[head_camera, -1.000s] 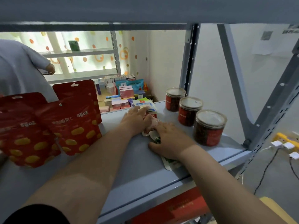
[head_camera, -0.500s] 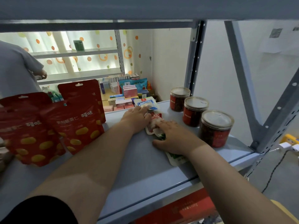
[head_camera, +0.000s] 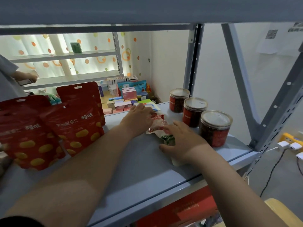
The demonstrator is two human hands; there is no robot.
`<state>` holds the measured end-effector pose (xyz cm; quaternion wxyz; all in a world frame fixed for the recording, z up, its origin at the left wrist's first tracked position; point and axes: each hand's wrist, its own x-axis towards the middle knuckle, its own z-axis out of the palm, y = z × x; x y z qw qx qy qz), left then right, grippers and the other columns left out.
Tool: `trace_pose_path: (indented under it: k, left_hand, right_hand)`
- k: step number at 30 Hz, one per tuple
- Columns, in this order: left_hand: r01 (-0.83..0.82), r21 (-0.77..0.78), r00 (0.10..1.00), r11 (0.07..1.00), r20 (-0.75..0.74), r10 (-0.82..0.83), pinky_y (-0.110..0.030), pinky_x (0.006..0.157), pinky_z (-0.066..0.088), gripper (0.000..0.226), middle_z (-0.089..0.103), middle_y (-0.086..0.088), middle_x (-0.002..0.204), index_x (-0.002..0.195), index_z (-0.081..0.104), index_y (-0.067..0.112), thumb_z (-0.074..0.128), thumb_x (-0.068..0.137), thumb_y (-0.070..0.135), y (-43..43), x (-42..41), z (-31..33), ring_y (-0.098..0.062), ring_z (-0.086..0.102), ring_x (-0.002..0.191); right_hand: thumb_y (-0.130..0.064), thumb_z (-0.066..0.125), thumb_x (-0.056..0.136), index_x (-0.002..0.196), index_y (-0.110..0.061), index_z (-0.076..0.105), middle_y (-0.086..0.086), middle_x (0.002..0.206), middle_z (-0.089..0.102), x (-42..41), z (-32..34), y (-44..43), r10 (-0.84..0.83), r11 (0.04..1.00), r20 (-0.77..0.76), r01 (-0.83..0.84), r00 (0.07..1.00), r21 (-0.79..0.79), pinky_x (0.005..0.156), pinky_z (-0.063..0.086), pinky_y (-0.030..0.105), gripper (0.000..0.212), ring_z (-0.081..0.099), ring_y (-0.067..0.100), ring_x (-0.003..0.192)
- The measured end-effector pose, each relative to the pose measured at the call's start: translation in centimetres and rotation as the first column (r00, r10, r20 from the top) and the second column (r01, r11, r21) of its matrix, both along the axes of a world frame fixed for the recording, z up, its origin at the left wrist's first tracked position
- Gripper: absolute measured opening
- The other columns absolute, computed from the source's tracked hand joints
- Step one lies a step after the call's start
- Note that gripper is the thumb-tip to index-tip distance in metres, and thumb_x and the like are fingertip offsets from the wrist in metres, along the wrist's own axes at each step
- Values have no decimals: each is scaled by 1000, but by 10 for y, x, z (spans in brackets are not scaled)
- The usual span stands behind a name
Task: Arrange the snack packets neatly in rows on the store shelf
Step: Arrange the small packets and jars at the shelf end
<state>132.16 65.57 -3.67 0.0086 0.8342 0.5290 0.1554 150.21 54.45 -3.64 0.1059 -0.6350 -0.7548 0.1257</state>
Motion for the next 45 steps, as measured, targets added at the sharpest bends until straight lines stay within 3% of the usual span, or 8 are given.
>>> trace_pose_path:
  k: [6,11,21,24,29,38,41,45]
  left_hand:
    - [112,-109,993,988,-35,-116,-16,88,28,35,49,-1,137,133,58,26,47,101,30,-13,-1,4,-17,44,125]
    - [96,-126,995,987,7,-95,-25,87,36,33,49,-2,133,128,60,31,48,98,37,-11,1,2,-18,50,117]
    - [75,-168,997,983,-6,-77,-35,104,37,40,49,-5,143,133,57,30,42,98,20,-10,5,2,-24,46,128]
    - [70,-173,997,982,-18,-75,-32,104,37,40,50,-5,143,136,55,27,43,98,22,-11,6,3,-24,47,128]
    - [78,-126,997,989,-14,-81,-21,88,34,36,58,-4,134,133,58,23,50,99,32,-14,9,3,-20,54,119]
    - [95,-75,989,993,-107,-103,-23,99,37,38,54,-1,139,139,53,15,44,104,24,-22,15,10,-18,47,126]
    - [77,-82,994,994,-65,-83,-28,98,40,34,58,-3,135,132,60,17,46,101,25,-21,14,8,-19,53,120]
    - [89,-71,995,994,-38,-91,-28,93,42,37,57,-9,133,133,58,16,42,101,24,-27,12,7,-23,55,117]
  right_hand:
    - [-62,50,83,146,-38,35,-4,153,31,-4,-12,-25,-75,996,41,73,996,48,106,35,33,69,35,19,136]
    - [-63,48,79,132,-32,51,-5,137,45,-16,-11,-27,-101,979,25,95,995,180,96,42,35,61,46,19,119]
    - [-62,46,84,140,-30,43,2,137,47,-21,-16,-19,-117,987,27,114,993,114,101,41,40,65,42,24,124]
    - [-61,42,88,144,-29,40,2,142,43,-21,-20,-23,-120,984,14,117,993,137,104,38,40,64,39,24,129]
    - [-55,44,88,139,-31,48,1,139,47,-18,-26,-30,-105,976,4,102,994,194,100,41,38,57,42,23,125]
    - [-49,47,90,140,-27,48,1,136,48,-11,-27,-34,-44,975,-30,49,999,215,98,41,33,54,44,21,121]
    - [-55,38,87,142,-28,46,2,139,48,-10,-30,-33,-42,974,-30,48,999,220,102,39,35,62,41,23,125]
    - [-65,18,75,148,-33,38,5,156,33,-10,-33,-33,-51,976,4,49,999,212,117,24,42,82,23,30,146]
